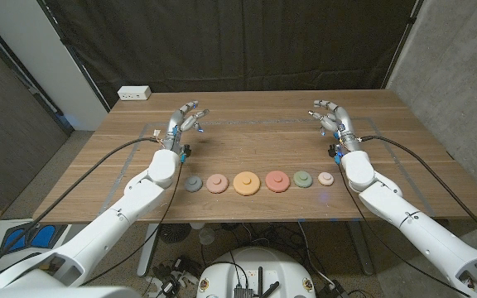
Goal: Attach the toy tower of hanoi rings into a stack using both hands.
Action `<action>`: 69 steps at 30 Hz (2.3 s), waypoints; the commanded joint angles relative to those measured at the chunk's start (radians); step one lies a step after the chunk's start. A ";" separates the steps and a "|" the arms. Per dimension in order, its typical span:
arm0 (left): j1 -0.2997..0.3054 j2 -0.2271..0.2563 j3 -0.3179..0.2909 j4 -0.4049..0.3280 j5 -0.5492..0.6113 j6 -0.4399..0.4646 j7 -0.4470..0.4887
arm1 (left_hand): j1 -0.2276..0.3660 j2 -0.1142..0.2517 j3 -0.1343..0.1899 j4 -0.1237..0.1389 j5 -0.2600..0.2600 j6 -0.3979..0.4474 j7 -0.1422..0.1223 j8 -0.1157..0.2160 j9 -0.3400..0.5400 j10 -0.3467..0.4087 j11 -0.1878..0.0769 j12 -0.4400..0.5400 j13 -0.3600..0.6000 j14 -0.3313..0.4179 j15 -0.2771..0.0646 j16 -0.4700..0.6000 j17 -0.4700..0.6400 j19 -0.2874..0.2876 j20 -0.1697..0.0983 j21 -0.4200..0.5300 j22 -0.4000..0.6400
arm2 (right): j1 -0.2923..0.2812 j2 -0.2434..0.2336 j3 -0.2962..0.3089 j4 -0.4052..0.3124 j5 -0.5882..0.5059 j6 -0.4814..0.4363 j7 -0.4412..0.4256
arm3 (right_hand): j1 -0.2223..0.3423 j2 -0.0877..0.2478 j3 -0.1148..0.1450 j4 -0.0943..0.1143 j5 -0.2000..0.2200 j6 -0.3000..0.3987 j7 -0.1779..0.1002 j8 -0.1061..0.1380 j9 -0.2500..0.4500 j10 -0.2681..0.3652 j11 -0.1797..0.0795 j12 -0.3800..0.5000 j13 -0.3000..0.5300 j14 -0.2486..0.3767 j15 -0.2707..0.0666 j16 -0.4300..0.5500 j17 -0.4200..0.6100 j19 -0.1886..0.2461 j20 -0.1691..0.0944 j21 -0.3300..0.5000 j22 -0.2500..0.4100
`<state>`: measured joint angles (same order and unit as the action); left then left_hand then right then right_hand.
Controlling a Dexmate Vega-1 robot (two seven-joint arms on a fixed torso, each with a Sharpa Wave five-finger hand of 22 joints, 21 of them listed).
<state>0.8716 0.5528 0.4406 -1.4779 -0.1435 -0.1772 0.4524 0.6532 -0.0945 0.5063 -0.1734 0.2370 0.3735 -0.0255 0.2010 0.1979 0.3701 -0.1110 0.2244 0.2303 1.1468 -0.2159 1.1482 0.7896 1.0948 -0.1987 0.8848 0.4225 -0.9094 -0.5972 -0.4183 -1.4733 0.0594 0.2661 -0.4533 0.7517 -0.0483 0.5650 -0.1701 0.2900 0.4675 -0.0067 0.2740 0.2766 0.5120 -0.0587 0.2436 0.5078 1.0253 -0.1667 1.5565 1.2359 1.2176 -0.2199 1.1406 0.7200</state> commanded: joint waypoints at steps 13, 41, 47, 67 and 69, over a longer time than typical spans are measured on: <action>0.017 0.050 0.031 -0.109 0.146 0.143 0.049 | 0.018 -0.023 -0.024 0.002 0.001 0.014 -0.011 0.005 0.002 0.005 -0.014 0.001 0.004 0.001 0.000 0.014 -0.010 0.005 -0.013 0.012 -0.012 | -0.048 -0.096 -0.016 -0.148 -0.232 -0.240 -0.109 | 0.019 0.001 0.015 0.003 0.003 -0.010 -0.006 -0.008 -0.002 -0.021 -0.016 -0.011 0.014 -0.023 -0.044 -0.006 0.000 -0.019 0.002 -0.022 -0.036; 0.026 0.187 0.071 -0.341 0.436 0.513 0.072 | 0.042 -0.010 -0.054 0.009 0.005 0.027 -0.012 0.006 0.004 0.010 -0.015 0.003 0.019 -0.016 -0.001 0.018 -0.048 -0.011 -0.012 0.018 -0.034 | -0.058 -0.167 -0.090 -0.362 -0.431 -0.592 -0.062 | 0.024 -0.001 0.024 0.004 -0.004 -0.050 -0.019 -0.027 0.000 -0.069 -0.030 -0.033 0.028 -0.062 -0.044 -0.015 -0.002 -0.029 0.002 -0.035 -0.081; 0.009 0.205 0.099 -0.359 0.500 0.566 0.049 | 0.045 -0.008 -0.055 0.009 0.006 0.025 -0.012 0.005 0.005 0.003 -0.017 0.000 0.020 -0.016 -0.001 0.020 -0.049 -0.011 -0.013 0.020 -0.036 | -0.046 -0.176 -0.118 -0.392 -0.485 -0.666 -0.039 | 0.023 -0.005 0.026 0.004 -0.007 -0.084 -0.021 -0.041 -0.002 -0.085 -0.024 -0.042 0.024 -0.072 -0.044 -0.017 -0.003 -0.034 0.003 -0.035 -0.087; -0.042 0.298 0.161 -0.437 0.669 0.716 -0.134 | 0.066 -0.004 -0.075 0.008 0.010 0.005 -0.018 -0.004 0.004 -0.017 -0.021 -0.009 0.024 -0.031 -0.001 0.030 -0.065 -0.022 -0.013 0.028 -0.051 | 0.045 -0.192 -0.204 -0.492 -0.571 -0.884 0.194 | 0.021 -0.027 0.026 0.003 -0.025 -0.080 -0.029 -0.028 0.016 -0.083 -0.039 -0.040 0.029 -0.086 -0.045 -0.015 -0.003 -0.048 0.003 -0.029 -0.105; -0.050 0.304 0.168 -0.442 0.679 0.729 -0.162 | 0.068 -0.004 -0.076 0.008 0.011 0.004 -0.019 -0.004 0.004 -0.018 -0.020 -0.009 0.024 -0.031 -0.001 0.031 -0.065 -0.023 -0.012 0.029 -0.051 | 0.048 -0.192 -0.206 -0.499 -0.567 -0.895 0.206 | 0.020 -0.027 0.026 0.004 -0.026 -0.081 -0.027 -0.028 0.016 -0.083 -0.038 -0.040 0.028 -0.086 -0.045 -0.015 -0.003 -0.049 0.003 -0.029 -0.105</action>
<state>0.8511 0.8135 0.5776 -1.8820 0.4564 0.4737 0.4010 0.7097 -0.1011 0.4342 -0.1670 0.2407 0.3815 -0.0443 0.2010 0.1975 0.3569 -0.1339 0.2174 0.2487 1.1213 -0.2125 1.1725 0.7224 1.0769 -0.1876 0.9063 0.3709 -0.9005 -0.7827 -0.5913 -1.9169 -0.4897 -0.5170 -0.3678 0.7762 -0.0635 0.5855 -0.1663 0.2659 0.3906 -0.0337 0.2441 0.2905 0.4315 -0.1000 0.2058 0.5341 0.9438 -0.1341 1.5380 1.2313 1.1765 -0.2142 1.1056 0.6160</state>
